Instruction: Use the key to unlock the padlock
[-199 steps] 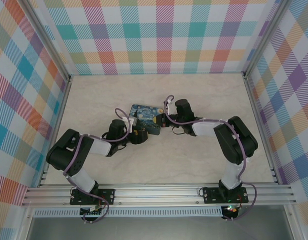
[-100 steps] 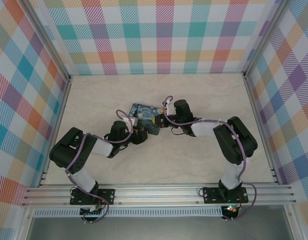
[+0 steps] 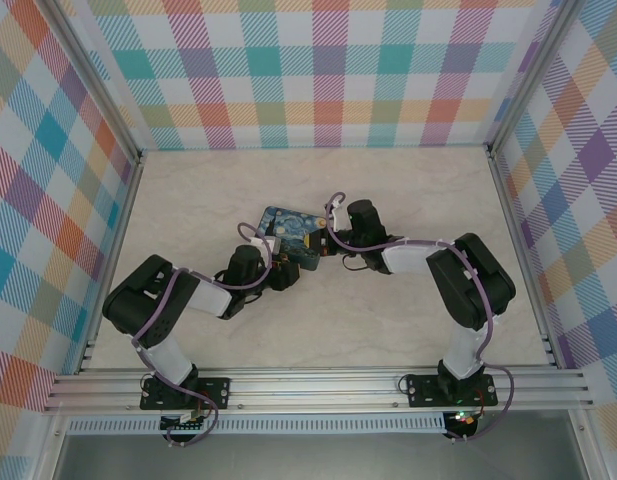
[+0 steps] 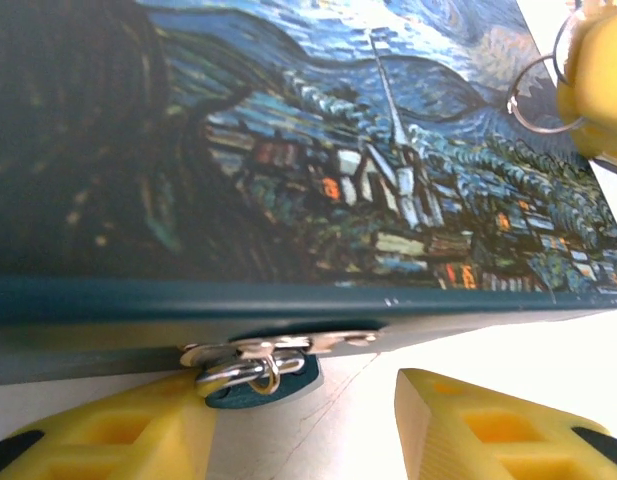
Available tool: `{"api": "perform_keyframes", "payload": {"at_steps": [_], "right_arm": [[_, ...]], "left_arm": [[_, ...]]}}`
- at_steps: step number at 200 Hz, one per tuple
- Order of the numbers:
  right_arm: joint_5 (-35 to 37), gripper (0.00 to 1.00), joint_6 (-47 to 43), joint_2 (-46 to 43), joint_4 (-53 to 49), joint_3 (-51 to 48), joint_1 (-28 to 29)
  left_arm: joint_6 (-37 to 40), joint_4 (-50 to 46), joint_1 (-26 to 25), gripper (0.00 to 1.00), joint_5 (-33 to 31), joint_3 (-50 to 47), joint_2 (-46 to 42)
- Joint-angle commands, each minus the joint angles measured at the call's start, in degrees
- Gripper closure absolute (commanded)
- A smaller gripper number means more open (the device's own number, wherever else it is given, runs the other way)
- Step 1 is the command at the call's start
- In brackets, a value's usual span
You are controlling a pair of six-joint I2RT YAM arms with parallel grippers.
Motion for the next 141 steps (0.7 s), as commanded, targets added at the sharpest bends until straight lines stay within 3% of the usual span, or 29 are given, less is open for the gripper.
{"api": "perform_keyframes", "payload": {"at_steps": [1,141], "right_arm": [[0.4,1.00,-0.9,0.3,-3.2,-1.7,0.9],[0.7,1.00,-1.0,0.7,-4.4,-0.7,1.8]], "left_arm": [[-2.7,-0.4,-0.4,0.50,-3.0,0.5,0.1],[-9.1,-3.0,-0.4,0.61,-8.7,2.3,0.1]]}}
